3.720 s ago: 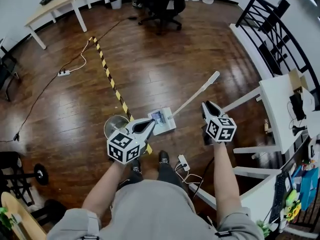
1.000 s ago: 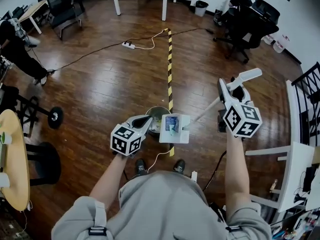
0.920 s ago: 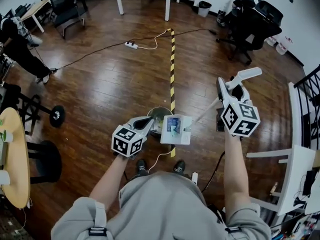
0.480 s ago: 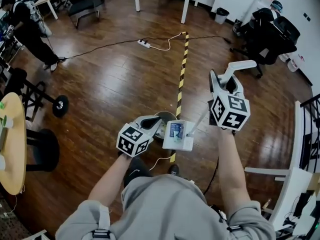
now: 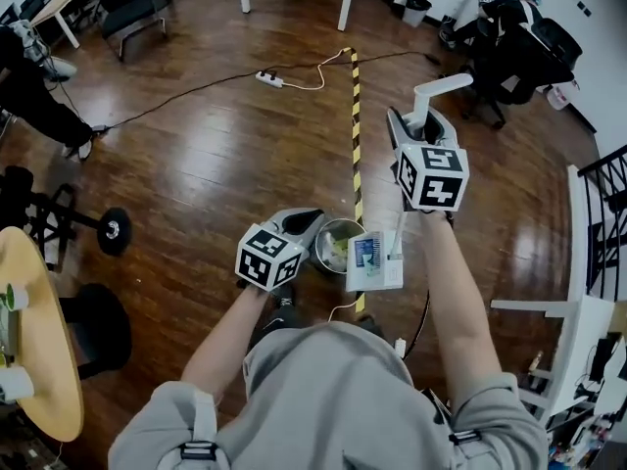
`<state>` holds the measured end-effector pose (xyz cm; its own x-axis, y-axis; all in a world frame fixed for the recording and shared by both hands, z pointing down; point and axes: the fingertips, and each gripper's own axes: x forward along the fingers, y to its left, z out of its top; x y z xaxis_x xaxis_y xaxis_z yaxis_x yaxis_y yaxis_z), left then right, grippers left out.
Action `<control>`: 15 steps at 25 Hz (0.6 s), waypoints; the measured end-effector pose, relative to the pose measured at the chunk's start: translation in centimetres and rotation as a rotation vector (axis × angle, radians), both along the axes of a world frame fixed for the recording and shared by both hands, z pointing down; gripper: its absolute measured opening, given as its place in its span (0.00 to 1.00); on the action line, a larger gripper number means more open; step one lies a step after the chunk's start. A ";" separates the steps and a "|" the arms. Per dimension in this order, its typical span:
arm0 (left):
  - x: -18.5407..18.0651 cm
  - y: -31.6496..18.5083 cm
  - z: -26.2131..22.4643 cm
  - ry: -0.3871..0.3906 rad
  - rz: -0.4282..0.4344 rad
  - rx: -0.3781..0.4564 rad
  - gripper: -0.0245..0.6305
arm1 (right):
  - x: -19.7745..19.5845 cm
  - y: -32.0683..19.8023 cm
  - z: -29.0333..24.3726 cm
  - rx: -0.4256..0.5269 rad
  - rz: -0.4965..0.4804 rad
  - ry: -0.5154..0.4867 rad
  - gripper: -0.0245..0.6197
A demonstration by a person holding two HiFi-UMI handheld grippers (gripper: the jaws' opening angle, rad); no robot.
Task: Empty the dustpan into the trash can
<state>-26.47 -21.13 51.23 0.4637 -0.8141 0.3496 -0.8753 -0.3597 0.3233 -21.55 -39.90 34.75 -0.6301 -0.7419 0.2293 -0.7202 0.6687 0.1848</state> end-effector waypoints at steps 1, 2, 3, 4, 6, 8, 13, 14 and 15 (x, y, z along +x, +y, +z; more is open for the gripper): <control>-0.9 -0.2 0.1 0.004 0.007 -0.004 0.05 | -1.5 -0.3 0.3 0.003 -0.002 0.014 0.36; -1.6 -0.4 0.2 0.008 0.015 -0.009 0.05 | -3.0 -0.7 0.6 0.005 -0.004 0.027 0.36; -2.2 -0.6 0.3 0.013 0.023 -0.015 0.05 | -4.4 -1.0 0.9 0.006 -0.005 0.040 0.36; -2.6 -0.8 0.4 0.017 0.032 -0.021 0.05 | -5.6 -1.3 1.3 0.005 -0.006 0.053 0.36; -3.2 -1.1 0.7 0.023 0.047 -0.032 0.05 | -7.4 -1.9 2.1 0.001 -0.005 0.077 0.36; -3.7 -1.4 0.8 0.023 0.055 -0.041 0.05 | -8.9 -2.2 2.8 -0.003 -0.010 0.094 0.36; -5.4 -2.1 0.5 0.013 0.047 -0.040 0.05 | -11.2 -2.9 4.0 -0.011 -0.022 0.119 0.36; -5.7 -2.2 0.4 0.012 0.045 -0.039 0.05 | -11.6 -3.0 4.1 -0.011 -0.021 0.123 0.36; -6.1 -2.1 0.4 0.012 0.043 -0.038 0.05 | -12.2 -3.1 4.3 -0.010 -0.021 0.128 0.36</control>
